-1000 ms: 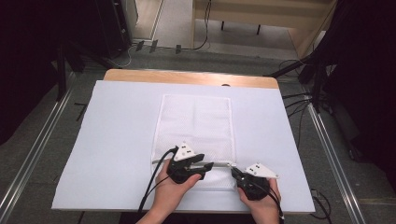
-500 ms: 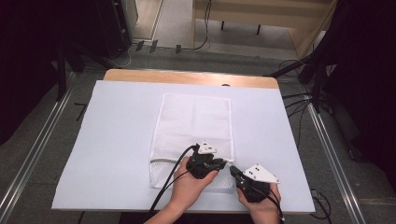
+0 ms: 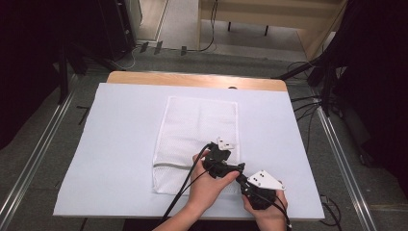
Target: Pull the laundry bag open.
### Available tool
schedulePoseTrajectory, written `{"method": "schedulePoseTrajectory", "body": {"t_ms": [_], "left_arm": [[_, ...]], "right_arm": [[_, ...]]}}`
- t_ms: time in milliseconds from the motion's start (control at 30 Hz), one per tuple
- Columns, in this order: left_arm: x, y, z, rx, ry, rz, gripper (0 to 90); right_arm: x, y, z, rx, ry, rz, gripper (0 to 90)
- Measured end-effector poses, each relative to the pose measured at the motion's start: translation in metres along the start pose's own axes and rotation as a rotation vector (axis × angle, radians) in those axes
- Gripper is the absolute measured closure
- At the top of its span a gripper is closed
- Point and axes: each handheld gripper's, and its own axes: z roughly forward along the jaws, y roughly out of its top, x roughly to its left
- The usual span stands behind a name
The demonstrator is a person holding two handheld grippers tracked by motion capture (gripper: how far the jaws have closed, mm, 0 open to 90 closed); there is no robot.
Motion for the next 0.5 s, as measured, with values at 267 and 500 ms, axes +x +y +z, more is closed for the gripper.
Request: {"method": "schedulePoseTrajectory", "body": {"t_ms": [267,500], "left_arm": [[0.005,0.001,-0.012,-0.014,-0.037,-0.009,56.3],[0.015,0.000,-0.022,-0.007,-0.143,-0.046,71.2]], "right_arm": [[0.000,0.000,0.000,0.004,0.001,-0.010,90.0],[-0.001,0.001,-0.002,-0.005,-0.008,-0.011,90.0]]}}
